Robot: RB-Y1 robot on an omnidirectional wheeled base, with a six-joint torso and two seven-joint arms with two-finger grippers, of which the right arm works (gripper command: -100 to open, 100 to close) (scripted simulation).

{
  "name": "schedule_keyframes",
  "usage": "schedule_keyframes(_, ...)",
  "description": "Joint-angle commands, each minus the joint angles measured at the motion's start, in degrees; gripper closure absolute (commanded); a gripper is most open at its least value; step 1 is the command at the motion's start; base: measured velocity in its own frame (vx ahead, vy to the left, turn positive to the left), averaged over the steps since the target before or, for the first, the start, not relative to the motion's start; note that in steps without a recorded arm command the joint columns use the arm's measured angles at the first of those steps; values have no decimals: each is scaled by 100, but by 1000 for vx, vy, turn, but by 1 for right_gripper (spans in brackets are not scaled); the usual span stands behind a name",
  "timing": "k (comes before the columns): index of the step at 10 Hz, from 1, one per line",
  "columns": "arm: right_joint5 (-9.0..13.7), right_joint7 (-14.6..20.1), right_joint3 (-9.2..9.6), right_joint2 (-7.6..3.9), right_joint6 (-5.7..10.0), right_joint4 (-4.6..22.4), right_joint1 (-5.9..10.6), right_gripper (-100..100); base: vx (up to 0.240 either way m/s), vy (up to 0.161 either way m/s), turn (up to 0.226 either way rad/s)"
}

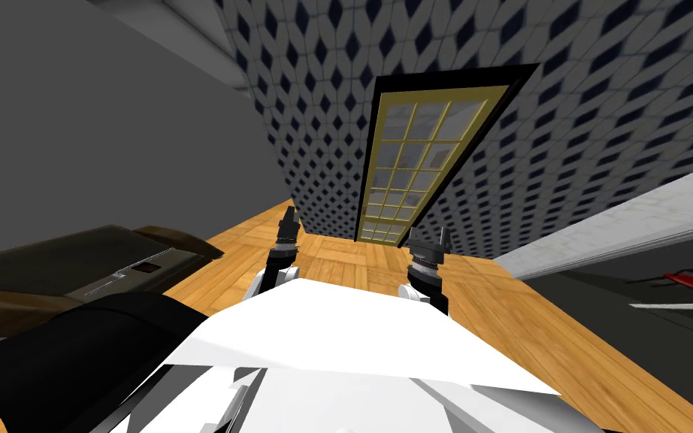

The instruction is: Pull the door open

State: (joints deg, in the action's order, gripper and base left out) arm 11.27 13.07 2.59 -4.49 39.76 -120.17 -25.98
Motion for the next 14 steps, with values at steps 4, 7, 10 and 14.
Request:
schedule_keyframes(4, 595, 532, 236, -170, 248, 611, 58, -100, 144, 15, 152)
schedule_keyframes(7, 887, 790, 345, -252, 372, 927, 98, -100, 108, -8, 104)
schedule_keyframes(10, 1190, 1058, 457, -335, 502, 1255, 140, -100, 89, 0, 106)
schedule_keyframes(14, 1605, 1424, 612, -445, 679, 1704, 198, -100, 103, -7, 112)
